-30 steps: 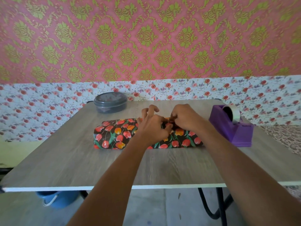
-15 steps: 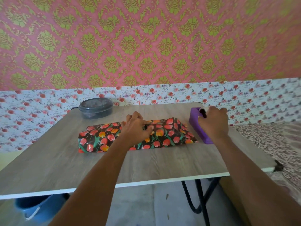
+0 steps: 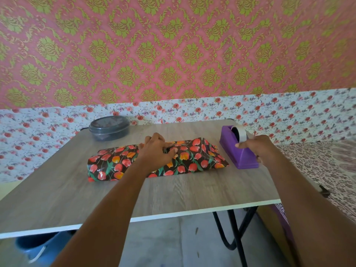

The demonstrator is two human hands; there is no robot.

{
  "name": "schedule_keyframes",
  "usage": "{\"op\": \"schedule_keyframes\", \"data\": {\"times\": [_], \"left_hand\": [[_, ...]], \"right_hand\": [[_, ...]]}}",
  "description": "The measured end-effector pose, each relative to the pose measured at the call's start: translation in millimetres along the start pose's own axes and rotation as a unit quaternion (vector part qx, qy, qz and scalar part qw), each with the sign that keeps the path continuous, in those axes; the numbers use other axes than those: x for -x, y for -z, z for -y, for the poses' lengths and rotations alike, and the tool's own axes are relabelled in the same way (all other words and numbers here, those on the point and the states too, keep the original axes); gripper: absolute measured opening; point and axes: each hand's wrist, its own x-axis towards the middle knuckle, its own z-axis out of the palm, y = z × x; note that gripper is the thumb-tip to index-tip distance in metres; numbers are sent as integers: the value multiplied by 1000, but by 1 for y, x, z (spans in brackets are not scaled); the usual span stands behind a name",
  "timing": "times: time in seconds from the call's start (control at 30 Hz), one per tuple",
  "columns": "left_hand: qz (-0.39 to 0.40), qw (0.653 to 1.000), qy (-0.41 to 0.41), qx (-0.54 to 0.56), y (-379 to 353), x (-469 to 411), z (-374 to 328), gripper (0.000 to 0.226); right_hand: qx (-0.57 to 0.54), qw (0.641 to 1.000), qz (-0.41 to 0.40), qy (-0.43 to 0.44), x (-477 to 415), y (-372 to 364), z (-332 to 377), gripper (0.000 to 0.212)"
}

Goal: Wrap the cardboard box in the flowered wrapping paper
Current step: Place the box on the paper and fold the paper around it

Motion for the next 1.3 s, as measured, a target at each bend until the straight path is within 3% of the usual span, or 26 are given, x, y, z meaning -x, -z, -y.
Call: {"op": "schedule_keyframes", "data": {"times": [0.13, 0.27, 0.37, 0.53, 0.7, 0.8, 0.87, 0.97, 1.07, 1.17, 1.3], "left_hand": [[-1, 1000, 3, 4, 1, 0, 1, 46], [-1, 1000, 7, 6, 0, -1, 0, 45], [1, 1000, 7, 4, 0, -1, 0, 45], [4, 1000, 8, 6, 2, 0, -1, 46], [7, 1000, 8, 1, 3, 1, -3, 47], [13, 1000, 9, -2, 5, 2, -3, 48], [15, 1000, 9, -3, 5, 3, -4, 48], [13, 1000, 8, -5, 5, 2, -4, 48], [11, 1000, 7, -2, 5, 3, -4, 48], [10, 1000, 6, 11, 6, 4, -5, 47], [19, 1000, 6, 16, 8, 4, -4, 45]], "right_hand": [[-52, 998, 19, -33, 4, -2, 0, 61], [-119, 988, 47, -88, 5, 2, 3, 49], [-87, 992, 41, -82, 1, -2, 4, 43], [-47, 999, -21, 3, 0, -14, 1, 40], [-42, 995, -92, 21, 4, -23, -5, 29], [-49, 988, -143, 37, 16, -29, -8, 40], [-80, 983, -160, 30, 24, -30, -11, 48], [-209, 963, -169, 17, 33, -26, -14, 36], [-328, 935, -130, -42, 40, -24, -29, 21], [-378, 914, -125, -79, 47, -32, -51, 7], [-354, 914, -194, -46, 58, -43, -63, 14]]}}
